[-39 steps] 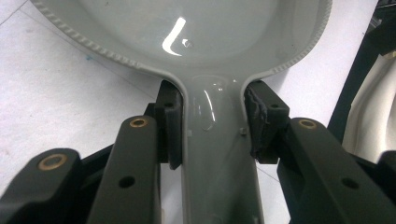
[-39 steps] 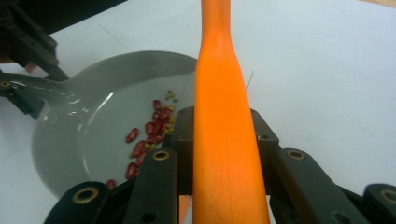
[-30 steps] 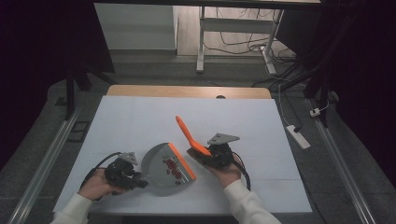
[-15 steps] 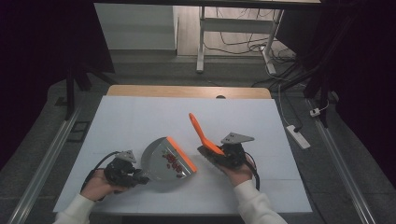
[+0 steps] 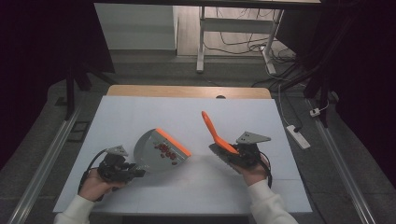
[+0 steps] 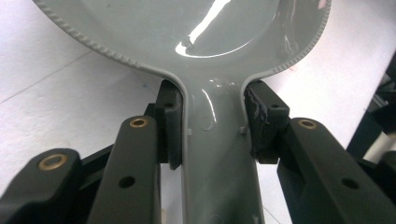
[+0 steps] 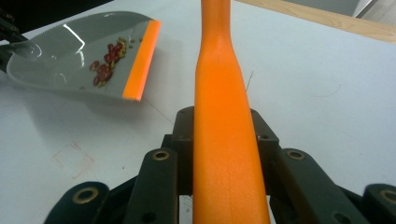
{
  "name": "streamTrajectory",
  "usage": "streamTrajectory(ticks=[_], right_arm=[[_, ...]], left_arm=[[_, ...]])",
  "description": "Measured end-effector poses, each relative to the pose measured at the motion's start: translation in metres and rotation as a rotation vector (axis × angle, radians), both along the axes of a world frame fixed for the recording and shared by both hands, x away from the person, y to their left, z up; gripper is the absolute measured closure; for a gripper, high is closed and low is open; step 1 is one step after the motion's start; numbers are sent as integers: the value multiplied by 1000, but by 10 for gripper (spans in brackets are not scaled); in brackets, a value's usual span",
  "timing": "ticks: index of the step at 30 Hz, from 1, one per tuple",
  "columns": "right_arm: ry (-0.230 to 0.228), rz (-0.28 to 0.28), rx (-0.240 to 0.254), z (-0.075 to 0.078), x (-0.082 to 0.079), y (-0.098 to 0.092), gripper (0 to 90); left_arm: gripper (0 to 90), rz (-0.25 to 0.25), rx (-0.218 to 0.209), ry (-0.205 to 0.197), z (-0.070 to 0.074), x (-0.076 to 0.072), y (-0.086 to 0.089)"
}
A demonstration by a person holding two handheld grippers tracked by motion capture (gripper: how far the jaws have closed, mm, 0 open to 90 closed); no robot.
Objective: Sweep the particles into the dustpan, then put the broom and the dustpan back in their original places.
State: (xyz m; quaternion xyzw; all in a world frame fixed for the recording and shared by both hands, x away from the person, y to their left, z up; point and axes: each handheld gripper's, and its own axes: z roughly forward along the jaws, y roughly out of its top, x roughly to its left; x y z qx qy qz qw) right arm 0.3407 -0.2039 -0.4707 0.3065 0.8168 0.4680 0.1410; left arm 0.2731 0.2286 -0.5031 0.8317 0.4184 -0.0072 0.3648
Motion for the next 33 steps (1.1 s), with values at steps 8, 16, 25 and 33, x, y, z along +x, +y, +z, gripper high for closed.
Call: streamTrajectory(ticks=[8, 16, 25, 33], right_arm=[[11, 16, -25, -2, -2, -12, 703], [19, 30, -31, -2, -6, -23, 703], [47, 26, -40, -5, -3, -31, 703], [62, 35, -40, -5, -4, -36, 703]], left_arm=[[614, 57, -4, -9, -1, -4, 1], [614, 92, -8, -12, -1, -6, 5], [614, 159, 13, -28, -4, -8, 8], [613, 213, 28, -45, -6, -12, 2]])
